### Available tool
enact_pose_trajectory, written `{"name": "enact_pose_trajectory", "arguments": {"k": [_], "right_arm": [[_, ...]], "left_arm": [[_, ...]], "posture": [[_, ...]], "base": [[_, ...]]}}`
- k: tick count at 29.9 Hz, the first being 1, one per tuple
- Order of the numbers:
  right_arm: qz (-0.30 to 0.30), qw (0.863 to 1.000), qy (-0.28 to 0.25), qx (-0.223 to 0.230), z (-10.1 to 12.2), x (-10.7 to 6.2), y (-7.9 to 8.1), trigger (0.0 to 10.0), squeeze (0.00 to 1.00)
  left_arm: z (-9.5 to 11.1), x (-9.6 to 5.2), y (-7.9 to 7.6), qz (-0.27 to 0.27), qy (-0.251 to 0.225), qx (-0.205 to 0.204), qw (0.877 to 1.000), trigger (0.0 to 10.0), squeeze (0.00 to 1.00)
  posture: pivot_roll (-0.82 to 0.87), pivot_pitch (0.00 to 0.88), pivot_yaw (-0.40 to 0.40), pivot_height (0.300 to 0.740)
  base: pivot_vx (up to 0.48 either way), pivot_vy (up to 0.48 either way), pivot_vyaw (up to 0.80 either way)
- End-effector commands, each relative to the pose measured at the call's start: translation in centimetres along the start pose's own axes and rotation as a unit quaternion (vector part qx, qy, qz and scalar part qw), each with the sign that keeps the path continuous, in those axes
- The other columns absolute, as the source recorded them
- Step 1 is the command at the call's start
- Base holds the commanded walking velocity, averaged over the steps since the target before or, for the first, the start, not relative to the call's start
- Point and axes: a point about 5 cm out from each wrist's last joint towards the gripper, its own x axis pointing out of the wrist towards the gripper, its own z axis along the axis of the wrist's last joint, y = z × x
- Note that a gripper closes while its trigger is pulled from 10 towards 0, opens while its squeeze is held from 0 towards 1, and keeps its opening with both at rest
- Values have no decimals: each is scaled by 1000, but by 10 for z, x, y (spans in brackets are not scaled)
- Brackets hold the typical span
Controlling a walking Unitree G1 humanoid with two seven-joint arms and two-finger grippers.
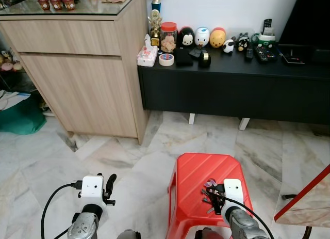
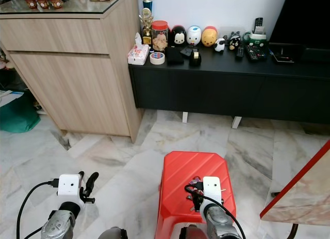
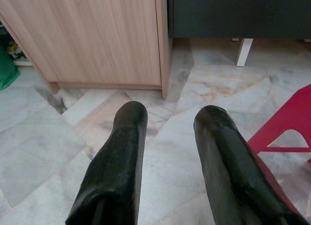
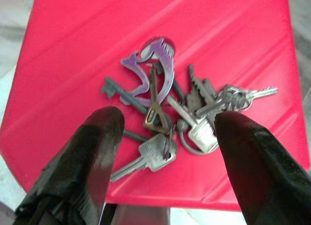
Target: Hang keys on a hook
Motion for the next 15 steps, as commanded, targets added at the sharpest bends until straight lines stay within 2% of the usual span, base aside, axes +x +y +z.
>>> {"name": "enact_pose_trajectory", "arguments": {"k": [1, 15], "right_arm": [[4, 1000, 6, 3, 0, 1, 2, 10000, 0], [3, 1000, 2, 10, 0, 1, 5, 10000, 0]], "left_arm": [[-2, 1, 0, -5, 9, 7, 1000, 10000, 0], [2, 5, -5, -14, 1, 4, 1000, 10000, 0]], "posture": [[12, 67, -4, 654], [23, 85, 6, 654]], "base": [[0, 0, 0], [0, 0, 0]]}}
